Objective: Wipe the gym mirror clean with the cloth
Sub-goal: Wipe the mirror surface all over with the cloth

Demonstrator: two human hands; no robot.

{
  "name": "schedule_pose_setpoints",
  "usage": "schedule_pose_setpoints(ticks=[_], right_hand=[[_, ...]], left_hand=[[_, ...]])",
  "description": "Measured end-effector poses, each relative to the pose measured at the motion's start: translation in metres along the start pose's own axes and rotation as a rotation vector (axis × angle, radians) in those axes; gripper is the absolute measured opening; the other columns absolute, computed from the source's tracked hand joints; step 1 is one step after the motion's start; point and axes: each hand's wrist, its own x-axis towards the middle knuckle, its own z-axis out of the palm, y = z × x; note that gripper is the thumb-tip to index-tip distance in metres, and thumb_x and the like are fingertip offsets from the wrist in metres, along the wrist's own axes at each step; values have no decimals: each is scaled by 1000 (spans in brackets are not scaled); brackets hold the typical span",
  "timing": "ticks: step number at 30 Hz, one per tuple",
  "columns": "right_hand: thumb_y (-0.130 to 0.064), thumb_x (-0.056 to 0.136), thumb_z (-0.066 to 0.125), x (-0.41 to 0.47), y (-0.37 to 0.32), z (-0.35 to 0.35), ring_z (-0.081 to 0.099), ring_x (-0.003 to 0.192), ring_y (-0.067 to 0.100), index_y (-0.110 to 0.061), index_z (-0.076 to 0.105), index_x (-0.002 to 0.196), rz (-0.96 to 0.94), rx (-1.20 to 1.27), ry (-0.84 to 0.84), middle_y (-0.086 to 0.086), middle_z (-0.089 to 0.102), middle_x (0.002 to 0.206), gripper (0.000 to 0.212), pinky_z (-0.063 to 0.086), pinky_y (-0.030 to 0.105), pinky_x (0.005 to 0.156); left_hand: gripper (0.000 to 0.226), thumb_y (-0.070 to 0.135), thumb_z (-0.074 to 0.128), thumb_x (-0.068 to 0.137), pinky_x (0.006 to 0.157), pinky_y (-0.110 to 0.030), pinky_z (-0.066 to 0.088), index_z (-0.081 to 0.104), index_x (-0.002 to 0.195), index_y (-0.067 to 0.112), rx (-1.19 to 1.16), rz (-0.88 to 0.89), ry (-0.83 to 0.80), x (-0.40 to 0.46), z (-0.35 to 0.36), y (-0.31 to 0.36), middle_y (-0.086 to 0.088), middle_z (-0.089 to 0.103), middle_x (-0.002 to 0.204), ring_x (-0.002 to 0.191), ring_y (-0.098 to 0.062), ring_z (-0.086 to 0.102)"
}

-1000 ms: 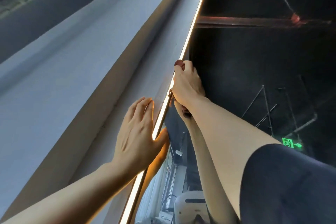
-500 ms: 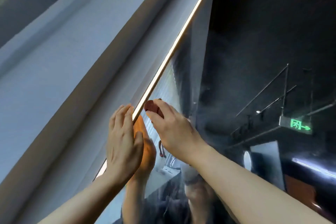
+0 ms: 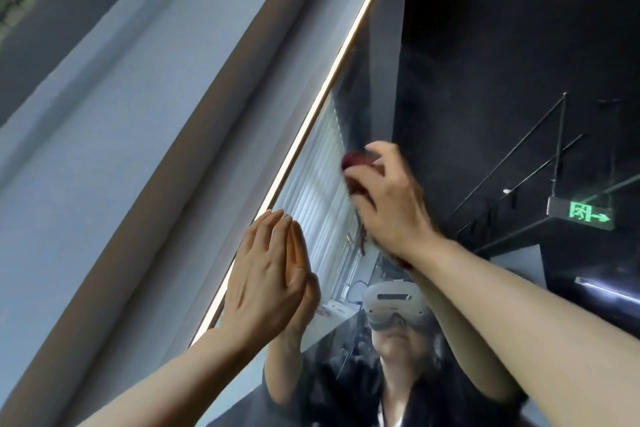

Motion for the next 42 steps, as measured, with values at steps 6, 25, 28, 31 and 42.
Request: schedule_pose_setpoints(ticks=[6,25,28,31,42], right_hand=[[-10,99,57,64,55,-25,43,133,37,-1,65,123,97,-193,190,18,54,138,27,44,46,103],[-14,96,65,70,-26,45,58,125,34,-4,57,134,-157,-126,-114,17,52,143,40,51,40,99],[-10,96,65,66,-22,36,58,124,37,-1,57,134,-250,-78,-227,20,52,142,41,52,48,99],[-14,101,55,96,7,19,53,127,32,-2,57,132,-27,-141,-39,17,48,146,33,49,42,105],[-2,91,64,1,-7,7,60,121,37,1,61,128,-336,-87,-229,19,58,136,38,56,53,95]], left_hand=[[41,24,51,94,108,-52,40,61,130,7,-80,129,118,53,12,15,-13,59,136,126,-36,53],[61,45,44,91,99,-53,45,53,138,6,-155,106,134,88,9,-26,-16,53,140,124,-37,51],[69,52,40,87,95,-50,47,51,138,6,-132,90,133,72,6,-35,-16,52,139,124,-30,44],[68,52,42,88,94,-52,49,51,138,7,-108,107,114,62,3,-37,-15,51,140,123,-27,42],[64,43,40,88,95,-54,48,52,136,2,-109,71,96,13,-10,-26,-19,52,139,123,-38,50]])
